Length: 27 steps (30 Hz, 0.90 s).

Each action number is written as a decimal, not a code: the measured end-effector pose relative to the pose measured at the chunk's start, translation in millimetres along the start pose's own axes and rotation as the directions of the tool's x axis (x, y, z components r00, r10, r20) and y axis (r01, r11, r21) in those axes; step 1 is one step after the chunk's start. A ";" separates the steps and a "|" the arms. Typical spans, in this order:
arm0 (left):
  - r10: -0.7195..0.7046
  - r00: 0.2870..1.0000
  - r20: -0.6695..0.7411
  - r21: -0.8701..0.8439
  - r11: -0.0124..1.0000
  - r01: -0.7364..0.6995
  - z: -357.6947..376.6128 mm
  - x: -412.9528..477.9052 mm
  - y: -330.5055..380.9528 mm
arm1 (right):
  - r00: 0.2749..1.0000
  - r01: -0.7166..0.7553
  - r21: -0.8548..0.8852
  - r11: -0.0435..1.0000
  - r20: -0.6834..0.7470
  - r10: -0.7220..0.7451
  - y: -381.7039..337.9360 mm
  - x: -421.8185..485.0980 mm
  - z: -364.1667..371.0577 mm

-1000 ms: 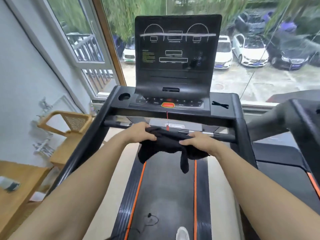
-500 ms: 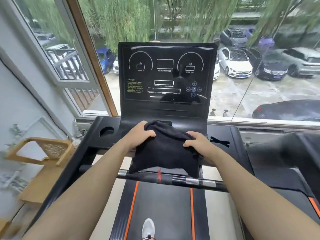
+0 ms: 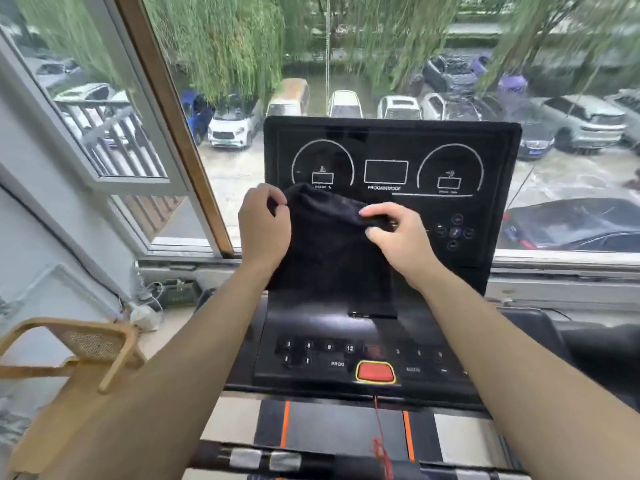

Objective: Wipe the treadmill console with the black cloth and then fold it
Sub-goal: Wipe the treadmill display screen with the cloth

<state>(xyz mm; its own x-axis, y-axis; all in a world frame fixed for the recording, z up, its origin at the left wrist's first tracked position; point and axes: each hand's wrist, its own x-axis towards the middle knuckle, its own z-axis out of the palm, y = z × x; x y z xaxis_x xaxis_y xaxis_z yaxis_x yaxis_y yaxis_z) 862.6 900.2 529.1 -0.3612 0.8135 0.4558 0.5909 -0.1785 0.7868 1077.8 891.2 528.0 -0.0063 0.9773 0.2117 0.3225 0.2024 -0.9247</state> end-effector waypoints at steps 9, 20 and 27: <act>0.275 0.955 -0.109 0.232 0.942 -0.244 74.7 113.4 7.9 | 0.818 0.379 -0.702 0.603 -0.050 -0.573 -26.3 143.3 60.4; 0.363 0.874 0.324 0.579 0.654 -0.487 102.9 11.7 -121.9 | 0.798 0.529 -0.839 0.127 0.441 -0.411 115.6 77.8 93.9; 0.391 0.897 0.205 0.613 0.663 -0.429 97.9 80.5 -76.7 | 0.729 0.544 -0.839 0.006 0.470 -0.498 46.1 154.3 66.8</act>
<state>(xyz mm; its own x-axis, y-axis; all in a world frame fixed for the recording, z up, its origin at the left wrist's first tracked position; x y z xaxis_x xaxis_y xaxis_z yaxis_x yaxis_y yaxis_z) 858.9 1033.7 464.7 0.0552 0.7734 0.6316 0.9891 -0.1287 0.0712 1028.4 1055.6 496.9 -0.6098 0.6412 0.4658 0.7924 0.4807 0.3756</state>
